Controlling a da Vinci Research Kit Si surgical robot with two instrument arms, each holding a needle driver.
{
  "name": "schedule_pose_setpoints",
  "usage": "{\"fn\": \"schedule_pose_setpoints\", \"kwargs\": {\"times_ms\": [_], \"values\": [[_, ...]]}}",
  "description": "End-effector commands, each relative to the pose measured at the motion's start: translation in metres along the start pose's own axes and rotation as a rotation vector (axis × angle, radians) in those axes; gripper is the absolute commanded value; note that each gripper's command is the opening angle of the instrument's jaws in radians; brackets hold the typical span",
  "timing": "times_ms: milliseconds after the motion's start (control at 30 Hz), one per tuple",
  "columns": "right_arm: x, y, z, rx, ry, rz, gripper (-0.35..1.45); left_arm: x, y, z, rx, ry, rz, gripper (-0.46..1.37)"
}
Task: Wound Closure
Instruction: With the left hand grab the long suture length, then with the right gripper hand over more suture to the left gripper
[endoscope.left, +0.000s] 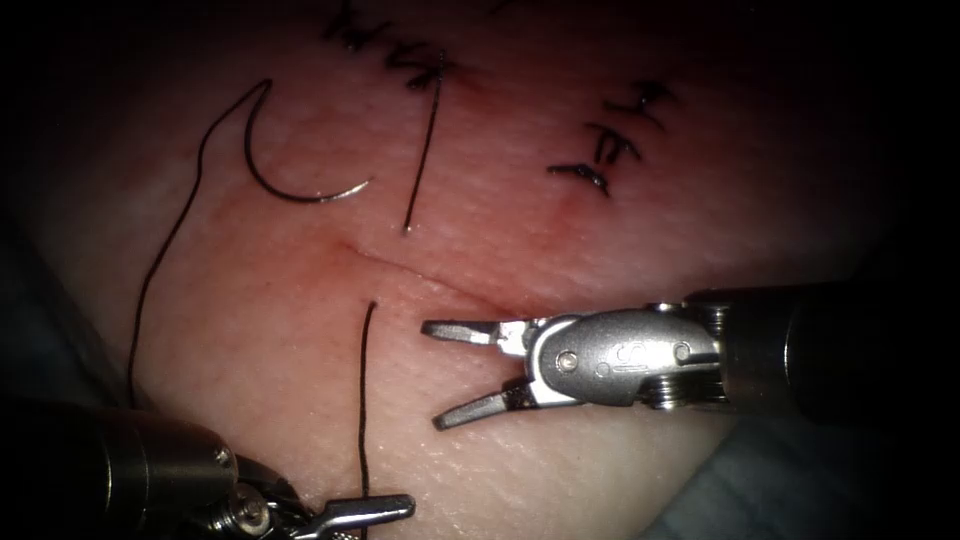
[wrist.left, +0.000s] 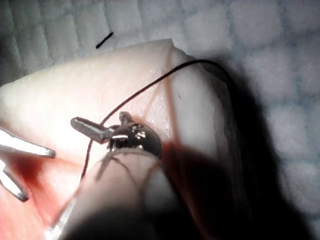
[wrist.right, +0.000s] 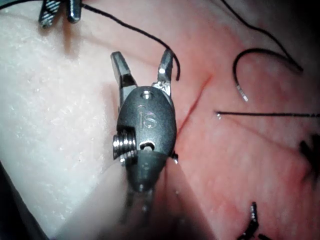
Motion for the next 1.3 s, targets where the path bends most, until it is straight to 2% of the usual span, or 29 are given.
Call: {"fn": "schedule_pose_setpoints", "kwargs": {"times_ms": [33, 100, 133, 167, 300, 633, 767, 1067, 1300], "values": [[0.0, 0.0, 0.0, 0.001, 0.0, 0.0, 0.87, 0.0, 0.0, 0.0, -0.001, 0.0, 0.0, 0.51], [0.0, 0.0, 0.0, 0.001, 0.0, 0.0, 0.87, 0.0, 0.0, 0.0, -0.002, 0.006, 0.0, 0.17], [0.0, 0.0, 0.0, 0.001, 0.0, 0.0, 0.87, 0.0, 0.0, 0.0, -0.004, 0.012, 0.001, -0.17], [0.0, 0.0, 0.0, 0.001, 0.0, 0.0, 0.88, -0.0001, 0.0, -0.0001, -0.017, 0.025, 0.008, -0.35], [0.0, 0.0, 0.0, 0.001, 0.0, 0.0, 0.87, -0.0005, -0.0003, 0.0, -0.092, 0.041, -0.09, -0.35], [-0.0008, 0.0001, 0.0005, -0.014, 0.0, -0.003, 0.86, -0.0014, -0.0013, -0.0003, -0.106, 0.064, -0.098, -0.35], [-0.0013, 0.0005, 0.0011, -0.026, -0.002, -0.103, 0.91, -0.0016, -0.0021, -0.0003, -0.112, 0.072, -0.111, -0.35], [-0.0023, 0.0017, 0.0021, -0.091, 0.037, -0.229, 1.18, -0.0026, -0.0043, -0.0002, -0.133, 0.103, -0.161, -0.35], [-0.0029, 0.0024, 0.0025, -0.108, 0.036, -0.28, 1.24, -0.0039, -0.0061, 0.0005, -0.146, 0.134, -0.217, -0.35]]}}
